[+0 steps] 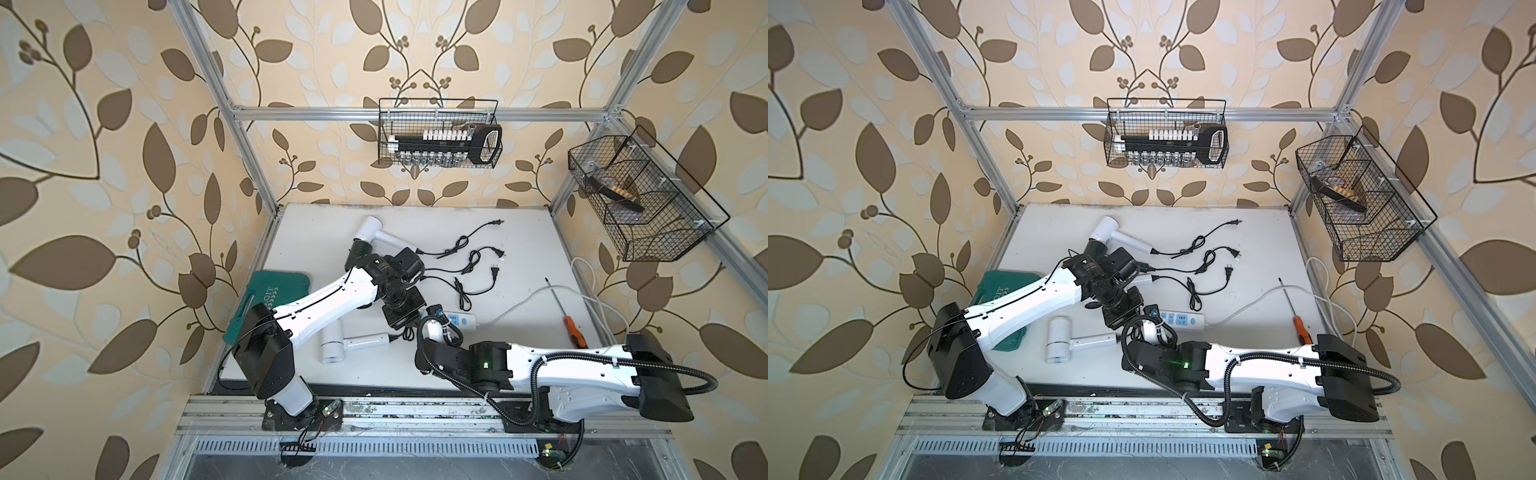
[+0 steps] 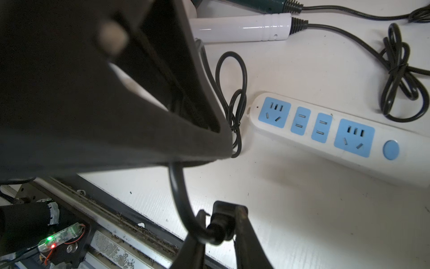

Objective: Charge the blow dryers
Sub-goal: Pick up the plug from the center of the board.

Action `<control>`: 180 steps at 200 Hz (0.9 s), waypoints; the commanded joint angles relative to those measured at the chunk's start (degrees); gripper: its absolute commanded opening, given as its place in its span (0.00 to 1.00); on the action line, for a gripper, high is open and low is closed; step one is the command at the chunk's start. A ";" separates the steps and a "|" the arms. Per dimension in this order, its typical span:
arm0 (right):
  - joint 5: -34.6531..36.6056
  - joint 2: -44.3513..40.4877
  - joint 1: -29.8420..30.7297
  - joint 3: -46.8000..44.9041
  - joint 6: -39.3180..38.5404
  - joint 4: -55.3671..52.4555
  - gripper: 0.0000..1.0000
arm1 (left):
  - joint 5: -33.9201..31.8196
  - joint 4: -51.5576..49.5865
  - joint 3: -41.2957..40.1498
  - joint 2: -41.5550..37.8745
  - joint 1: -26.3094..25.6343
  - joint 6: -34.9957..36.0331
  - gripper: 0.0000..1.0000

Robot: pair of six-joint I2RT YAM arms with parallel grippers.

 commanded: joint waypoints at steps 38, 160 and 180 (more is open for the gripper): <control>0.47 1.34 -1.07 3.08 0.31 -3.04 0.28 | 0.55 -1.04 0.37 -1.05 -0.63 -0.18 0.00; 0.52 1.10 -1.37 3.48 0.86 -5.37 0.00 | -3.18 -3.49 1.93 -1.34 -0.70 2.96 0.05; 0.43 0.37 -1.96 2.91 1.12 -6.32 0.00 | -6.95 -3.68 2.09 -2.52 -0.32 6.66 0.46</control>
